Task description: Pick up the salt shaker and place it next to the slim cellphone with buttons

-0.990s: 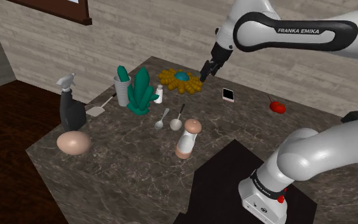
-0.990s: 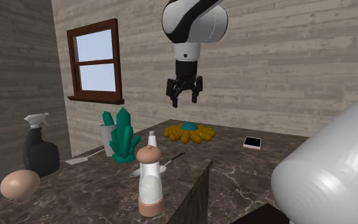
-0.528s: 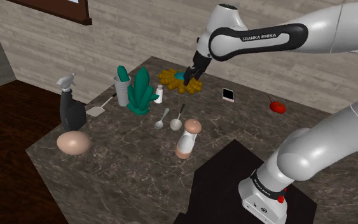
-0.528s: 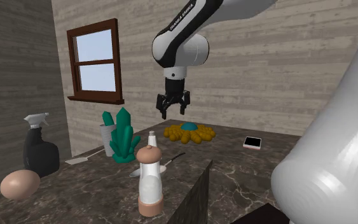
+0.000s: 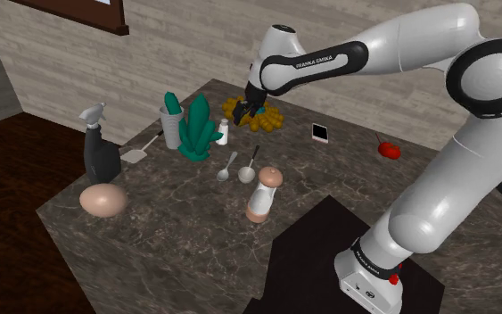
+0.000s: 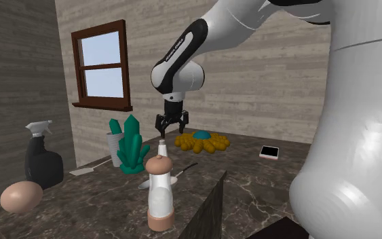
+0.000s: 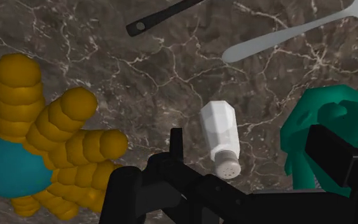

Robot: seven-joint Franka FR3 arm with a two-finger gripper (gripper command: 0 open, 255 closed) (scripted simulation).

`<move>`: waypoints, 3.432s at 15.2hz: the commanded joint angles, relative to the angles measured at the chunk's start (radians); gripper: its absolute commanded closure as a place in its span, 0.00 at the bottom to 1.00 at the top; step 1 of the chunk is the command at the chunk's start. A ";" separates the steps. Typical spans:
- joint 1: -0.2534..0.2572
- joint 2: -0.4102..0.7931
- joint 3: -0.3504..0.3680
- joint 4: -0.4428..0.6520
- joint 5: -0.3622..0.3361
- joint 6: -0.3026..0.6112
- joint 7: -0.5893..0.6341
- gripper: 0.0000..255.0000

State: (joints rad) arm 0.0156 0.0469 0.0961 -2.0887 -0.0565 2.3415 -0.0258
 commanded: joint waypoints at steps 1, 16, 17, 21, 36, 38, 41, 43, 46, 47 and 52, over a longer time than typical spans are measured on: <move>0.001 0.072 0.001 0.053 0.000 0.022 -0.002 0.00; 0.012 0.314 -0.001 0.194 -0.014 0.128 0.007 0.00; 0.012 0.314 -0.001 0.194 -0.014 0.128 0.007 0.00; 0.012 0.314 -0.001 0.194 -0.014 0.128 0.007 0.00; 0.010 0.279 0.002 0.215 -0.007 0.072 0.002 1.00; 0.009 0.266 0.003 0.225 -0.005 0.049 0.000 1.00; 0.008 0.248 0.005 0.241 -0.001 0.014 -0.003 1.00; 0.008 0.236 0.006 0.254 0.001 -0.009 -0.005 1.00; 0.007 0.221 0.007 0.274 0.004 -0.045 -0.007 1.00; 0.007 0.216 0.007 0.281 0.005 -0.057 -0.008 1.00; 0.006 0.195 0.008 0.320 0.010 -0.117 -0.011 1.00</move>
State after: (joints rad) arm 0.0224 0.2458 0.1043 -1.7747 -0.0478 2.2350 -0.0359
